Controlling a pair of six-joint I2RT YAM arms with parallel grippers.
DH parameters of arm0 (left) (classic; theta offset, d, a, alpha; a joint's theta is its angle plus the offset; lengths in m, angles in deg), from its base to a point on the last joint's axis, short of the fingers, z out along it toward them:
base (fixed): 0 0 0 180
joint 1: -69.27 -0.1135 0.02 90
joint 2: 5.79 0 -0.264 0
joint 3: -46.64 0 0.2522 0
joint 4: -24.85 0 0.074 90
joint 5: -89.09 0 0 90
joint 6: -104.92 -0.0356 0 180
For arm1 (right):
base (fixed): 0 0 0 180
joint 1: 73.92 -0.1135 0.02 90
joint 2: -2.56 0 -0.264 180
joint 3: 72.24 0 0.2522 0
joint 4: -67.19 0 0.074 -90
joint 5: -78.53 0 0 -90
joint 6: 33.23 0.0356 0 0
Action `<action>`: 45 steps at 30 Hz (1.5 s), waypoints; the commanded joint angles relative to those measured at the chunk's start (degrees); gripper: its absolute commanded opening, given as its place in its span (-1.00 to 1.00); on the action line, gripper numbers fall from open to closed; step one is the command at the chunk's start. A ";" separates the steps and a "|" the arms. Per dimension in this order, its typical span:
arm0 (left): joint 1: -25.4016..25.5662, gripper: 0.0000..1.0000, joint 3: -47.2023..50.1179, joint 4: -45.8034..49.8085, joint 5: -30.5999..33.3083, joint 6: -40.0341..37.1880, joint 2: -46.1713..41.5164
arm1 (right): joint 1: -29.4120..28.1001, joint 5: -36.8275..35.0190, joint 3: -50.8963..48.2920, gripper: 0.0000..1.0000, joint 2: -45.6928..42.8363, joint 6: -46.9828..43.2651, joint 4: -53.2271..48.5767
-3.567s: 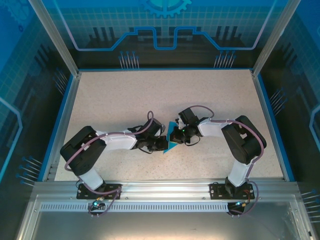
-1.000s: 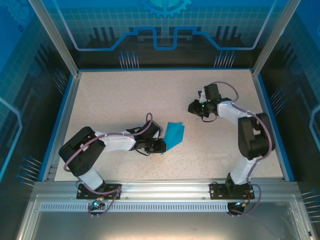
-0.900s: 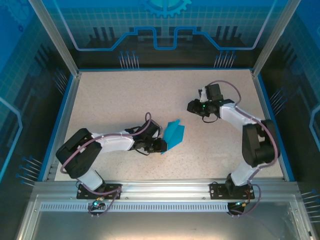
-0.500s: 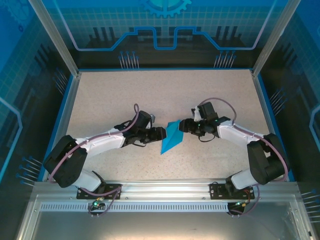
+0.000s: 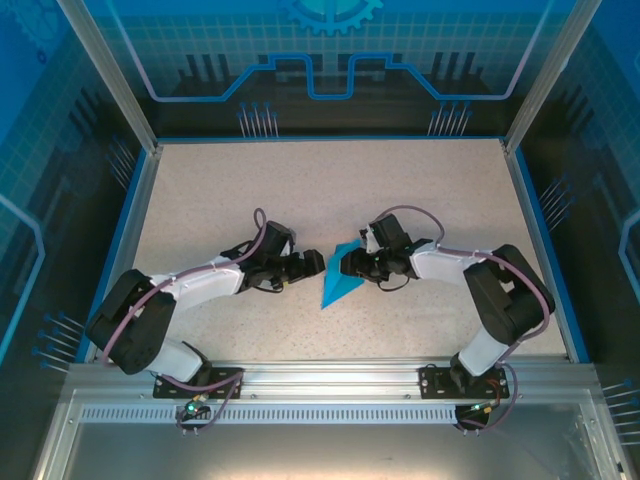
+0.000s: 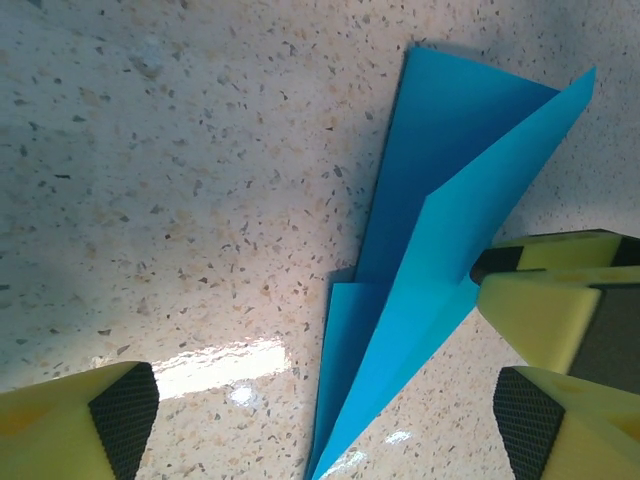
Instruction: Fold a paper plane with a square sheet of paper (pick it up from the middle)
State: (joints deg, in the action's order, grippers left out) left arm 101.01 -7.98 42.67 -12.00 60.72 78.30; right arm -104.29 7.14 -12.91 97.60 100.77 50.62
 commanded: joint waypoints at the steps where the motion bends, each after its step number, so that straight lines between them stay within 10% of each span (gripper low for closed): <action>1: -0.66 0.85 1.44 -0.91 -2.35 -0.14 -1.45 | -0.91 1.73 1.73 -0.13 2.26 1.40 3.96; 16: -7.85 0.97 8.00 -12.42 -18.40 1.89 -4.15 | 1.10 11.05 0.24 -0.96 2.04 5.78 17.89; 25: -8.73 0.97 6.94 -20.90 -31.74 3.90 -4.99 | 7.63 25.81 -0.13 -0.96 -5.18 6.76 24.67; 38: -7.91 0.96 6.50 -37.97 -34.85 12.49 -1.62 | 7.32 30.52 1.07 -0.92 -6.59 12.46 29.11; 45: -7.22 0.60 7.14 -43.72 -34.27 14.36 -1.60 | 6.64 30.65 1.28 -0.92 -5.19 14.47 30.60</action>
State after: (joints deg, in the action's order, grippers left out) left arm 93.47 -0.51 4.22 -44.96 73.90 76.80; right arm -97.14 36.19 -13.00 91.50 113.84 79.10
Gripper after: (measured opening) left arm 0.818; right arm 0.042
